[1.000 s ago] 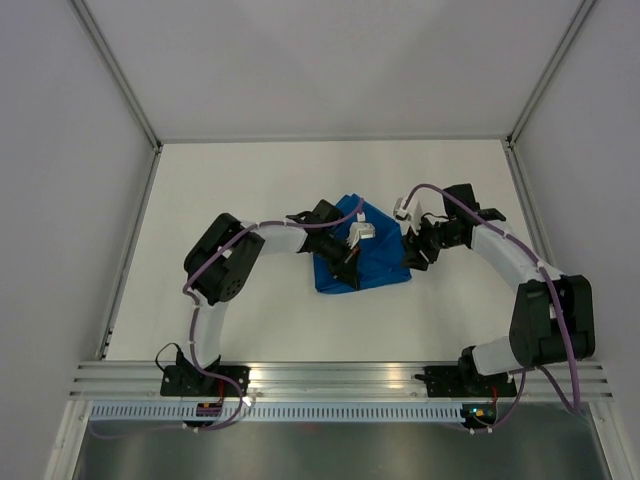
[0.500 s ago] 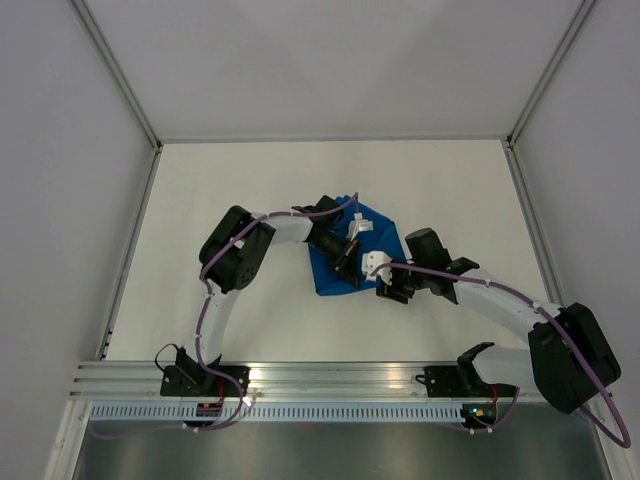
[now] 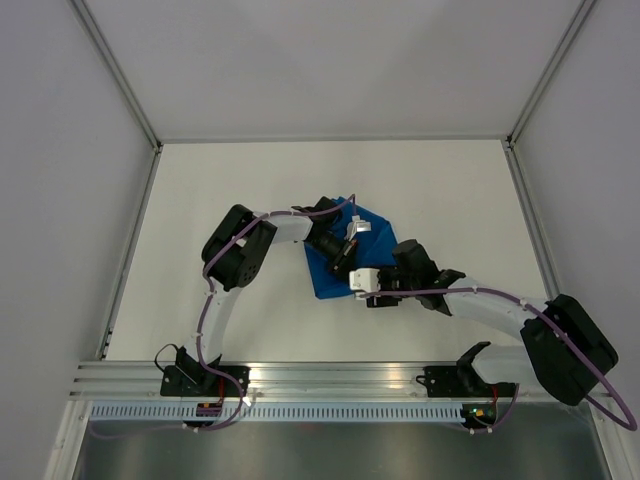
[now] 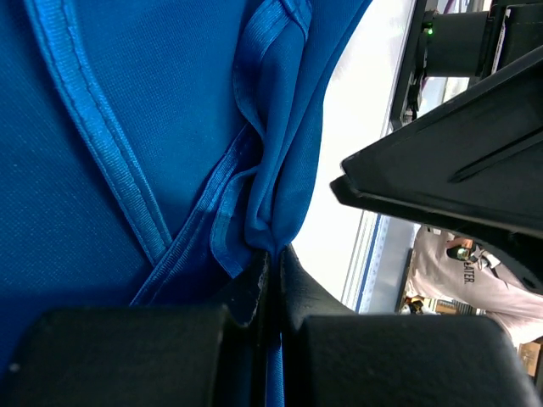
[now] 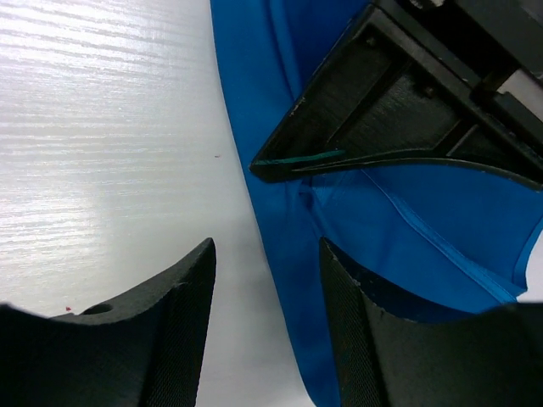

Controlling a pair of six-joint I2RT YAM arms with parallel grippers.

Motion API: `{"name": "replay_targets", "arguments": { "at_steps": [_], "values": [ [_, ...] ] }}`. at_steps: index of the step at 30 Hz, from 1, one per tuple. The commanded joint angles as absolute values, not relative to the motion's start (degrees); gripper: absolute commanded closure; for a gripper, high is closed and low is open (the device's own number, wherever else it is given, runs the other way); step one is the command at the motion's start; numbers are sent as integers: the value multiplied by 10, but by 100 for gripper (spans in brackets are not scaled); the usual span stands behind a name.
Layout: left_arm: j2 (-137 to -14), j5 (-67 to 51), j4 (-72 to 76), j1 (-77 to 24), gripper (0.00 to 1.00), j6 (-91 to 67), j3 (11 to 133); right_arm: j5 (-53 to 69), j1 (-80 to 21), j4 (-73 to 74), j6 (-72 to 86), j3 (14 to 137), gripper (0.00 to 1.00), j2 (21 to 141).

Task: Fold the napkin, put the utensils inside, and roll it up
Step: Roll the napkin with the utensil

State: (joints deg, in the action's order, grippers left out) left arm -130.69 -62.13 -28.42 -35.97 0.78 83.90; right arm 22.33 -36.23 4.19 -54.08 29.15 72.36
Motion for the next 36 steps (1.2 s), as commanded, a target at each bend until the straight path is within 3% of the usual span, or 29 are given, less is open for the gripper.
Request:
{"name": "replay_targets", "arguments": {
  "at_steps": [1,22,36],
  "values": [
    [-1328,-588,-305,-355,98,-1,826,240,-368,5,-570,306,42,750],
    [-1336,-608,-308,-344,98,38,799,308,-373,165,-661,402,44,822],
    [-1341,-614,-326,-343,98,54,804,262,-395,146,-647,439,47,889]
  ]
}}
